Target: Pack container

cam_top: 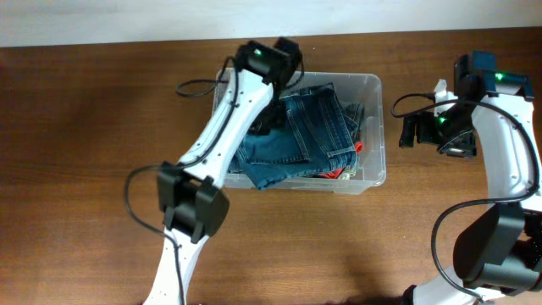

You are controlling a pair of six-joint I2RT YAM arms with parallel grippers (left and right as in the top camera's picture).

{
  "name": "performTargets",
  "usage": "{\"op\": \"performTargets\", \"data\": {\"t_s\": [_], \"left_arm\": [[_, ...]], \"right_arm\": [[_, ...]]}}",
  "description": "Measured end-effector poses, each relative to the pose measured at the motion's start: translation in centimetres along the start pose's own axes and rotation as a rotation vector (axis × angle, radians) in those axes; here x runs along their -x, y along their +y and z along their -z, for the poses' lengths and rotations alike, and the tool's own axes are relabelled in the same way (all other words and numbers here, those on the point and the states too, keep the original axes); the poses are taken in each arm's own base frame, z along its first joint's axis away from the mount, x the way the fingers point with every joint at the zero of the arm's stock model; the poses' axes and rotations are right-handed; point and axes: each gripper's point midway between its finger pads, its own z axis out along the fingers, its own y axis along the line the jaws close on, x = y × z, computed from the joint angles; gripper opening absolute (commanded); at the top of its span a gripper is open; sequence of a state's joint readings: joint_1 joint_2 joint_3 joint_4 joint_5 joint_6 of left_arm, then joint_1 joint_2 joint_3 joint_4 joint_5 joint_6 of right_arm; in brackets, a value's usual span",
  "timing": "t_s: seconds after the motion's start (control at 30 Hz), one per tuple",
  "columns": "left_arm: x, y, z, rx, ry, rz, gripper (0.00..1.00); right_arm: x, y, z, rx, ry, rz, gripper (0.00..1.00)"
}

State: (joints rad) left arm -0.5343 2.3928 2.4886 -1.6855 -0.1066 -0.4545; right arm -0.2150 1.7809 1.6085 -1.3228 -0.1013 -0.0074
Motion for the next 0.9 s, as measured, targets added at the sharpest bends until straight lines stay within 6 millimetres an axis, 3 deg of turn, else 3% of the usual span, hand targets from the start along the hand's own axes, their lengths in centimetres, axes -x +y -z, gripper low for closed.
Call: {"op": "performTargets", "data": {"t_s": [0.03, 0.1, 0.2, 0.3, 0.43, 0.47, 0.5, 0.53, 0.57, 0.73, 0.9], "left_arm": [[0.1, -0.1, 2.2, -0.04, -0.046, 0.004, 0.02], [-0.3, -0.4, 4.8, -0.093, -0.091, 0.005, 0.02], [-1.2, -1.5, 7.5, -0.177, -0.126, -0.021, 0.03], [-2.2, -3.1, 8.1, -0.232, -0.112, -0.072, 0.03], [-1.6, -2.6, 8.1, -0.234, -0.121, -0.063, 0.1], [-1.3, -2.2, 8.0, -0.233, -0.124, -0.051, 0.2], [-0.8, -1.6, 8.0, -0.232, -0.13, -0.026, 0.55], [-0.3, -1.0, 7.9, -0.233, -0.138, 0.0, 0.8], [0.4, -0.3, 7.9, -0.235, -0.15, 0.028, 0.99], [3.3, 3.6, 7.5, -0.247, -0.188, 0.194, 0.99], [5.4, 5.2, 5.8, -0.301, -0.193, 0.275, 0.99]], "right_arm": [[0.0, 0.0, 0.0, 0.0, 0.0, 0.0, 0.98], [0.0, 0.0, 0.0, 0.0, 0.0, 0.0, 0.98], [0.0, 0.0, 0.0, 0.0, 0.0, 0.0, 0.98], [0.0, 0.0, 0.0, 0.0, 0.0, -0.001, 0.98], [0.0, 0.0, 0.0, 0.0, 0.0, 0.0, 0.98], [0.0, 0.0, 0.0, 0.0, 0.0, 0.0, 0.98], [0.0, 0.0, 0.0, 0.0, 0.0, 0.0, 0.98], [0.0, 0.0, 0.0, 0.0, 0.0, 0.0, 0.98], [0.0, 0.0, 0.0, 0.0, 0.0, 0.0, 0.98], [0.0, 0.0, 0.0, 0.0, 0.0, 0.0, 0.98], [0.0, 0.0, 0.0, 0.0, 0.0, 0.0, 0.98]]}}
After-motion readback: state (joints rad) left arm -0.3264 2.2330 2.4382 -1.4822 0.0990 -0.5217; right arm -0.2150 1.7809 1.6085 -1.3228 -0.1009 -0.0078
